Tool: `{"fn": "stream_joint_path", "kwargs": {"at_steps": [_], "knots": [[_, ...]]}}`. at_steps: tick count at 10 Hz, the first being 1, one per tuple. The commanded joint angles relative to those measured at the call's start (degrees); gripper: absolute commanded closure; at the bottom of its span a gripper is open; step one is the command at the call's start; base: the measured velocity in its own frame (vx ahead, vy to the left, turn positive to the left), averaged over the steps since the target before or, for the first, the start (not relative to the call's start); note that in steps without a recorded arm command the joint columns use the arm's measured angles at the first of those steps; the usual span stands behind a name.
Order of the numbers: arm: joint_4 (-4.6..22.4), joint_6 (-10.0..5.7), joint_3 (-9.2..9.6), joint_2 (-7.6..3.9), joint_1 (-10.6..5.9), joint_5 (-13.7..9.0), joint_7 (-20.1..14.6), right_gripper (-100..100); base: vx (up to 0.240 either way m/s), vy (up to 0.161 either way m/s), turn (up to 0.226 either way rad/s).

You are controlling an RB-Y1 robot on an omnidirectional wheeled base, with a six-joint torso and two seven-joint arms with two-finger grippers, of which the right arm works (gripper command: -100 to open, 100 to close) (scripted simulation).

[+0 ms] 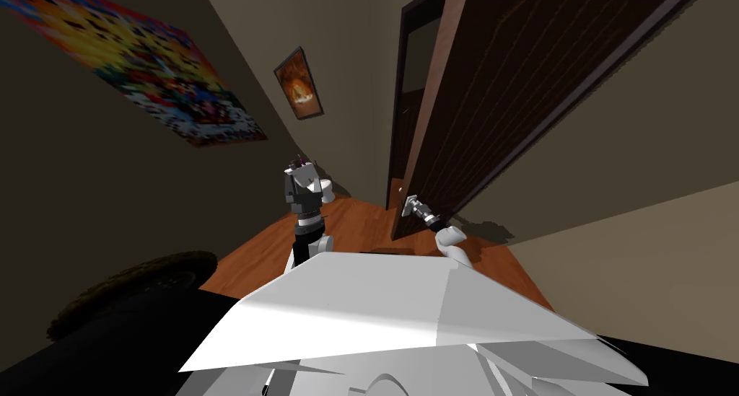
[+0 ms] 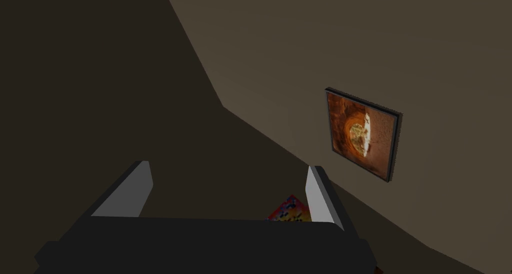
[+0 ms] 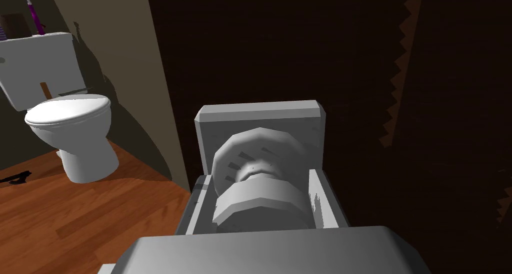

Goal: Pull the door open

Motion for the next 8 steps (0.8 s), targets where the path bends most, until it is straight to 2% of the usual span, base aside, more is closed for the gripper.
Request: {"fn": "stream_joint_path", "kwargs": {"at_steps": [1, 2, 6, 7, 8], "knots": [[0.3, 1.55, 0.5, -0.66, 0.45, -0.1, -0.5, 100, -0.181, -0.142, 0.089], [0.3, 2.04, 0.64, -0.97, 0.56, -0.2, -0.7, 100, -0.179, -0.141, 0.076], [0.9, 5.71, 1.72, -3.21, 1.33, -0.6, -2.2, 100, -0.186, -0.156, 0.098], [1.0, 6.25, 1.88, -3.54, 1.45, -0.7, -2.4, 100, -0.184, -0.145, 0.086], [1.1, 5.88, 1.78, -3.31, 1.27, -0.7, -2.1, 100, -0.08, -0.058, 0.021]]}}
